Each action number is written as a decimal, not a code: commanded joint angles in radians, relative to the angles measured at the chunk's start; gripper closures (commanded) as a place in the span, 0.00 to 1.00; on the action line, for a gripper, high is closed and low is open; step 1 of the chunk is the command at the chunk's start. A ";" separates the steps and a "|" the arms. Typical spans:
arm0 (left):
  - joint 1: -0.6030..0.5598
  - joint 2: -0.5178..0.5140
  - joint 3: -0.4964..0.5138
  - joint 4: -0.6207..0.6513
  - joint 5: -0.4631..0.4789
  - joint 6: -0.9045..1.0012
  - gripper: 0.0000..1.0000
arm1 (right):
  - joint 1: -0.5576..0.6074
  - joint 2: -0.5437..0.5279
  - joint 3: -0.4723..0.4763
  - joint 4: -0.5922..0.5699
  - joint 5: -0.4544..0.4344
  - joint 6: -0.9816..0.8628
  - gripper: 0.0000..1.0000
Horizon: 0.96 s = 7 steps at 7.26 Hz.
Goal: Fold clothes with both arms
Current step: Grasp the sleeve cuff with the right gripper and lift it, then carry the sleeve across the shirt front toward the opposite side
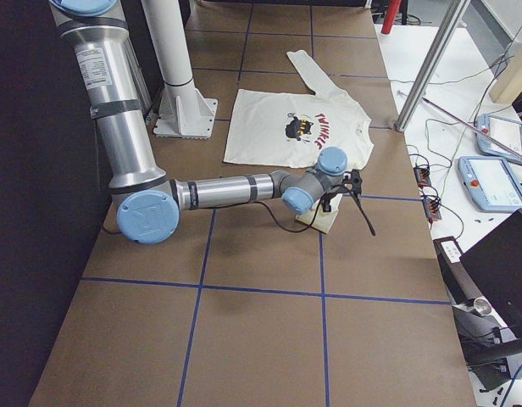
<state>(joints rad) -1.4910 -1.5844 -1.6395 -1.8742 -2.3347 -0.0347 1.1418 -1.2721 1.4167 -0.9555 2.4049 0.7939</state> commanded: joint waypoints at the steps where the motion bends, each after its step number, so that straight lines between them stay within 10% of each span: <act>1: 0.000 -0.002 0.001 0.001 0.000 -0.001 0.00 | -0.007 0.185 -0.011 -0.045 0.061 0.094 1.00; 7: 0.000 -0.002 0.017 0.000 0.000 0.001 0.00 | -0.146 0.519 0.024 -0.028 0.175 0.232 1.00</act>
<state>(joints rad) -1.4910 -1.5859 -1.6263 -1.8743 -2.3347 -0.0339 1.0498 -0.7802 1.4284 -0.9868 2.5811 1.0042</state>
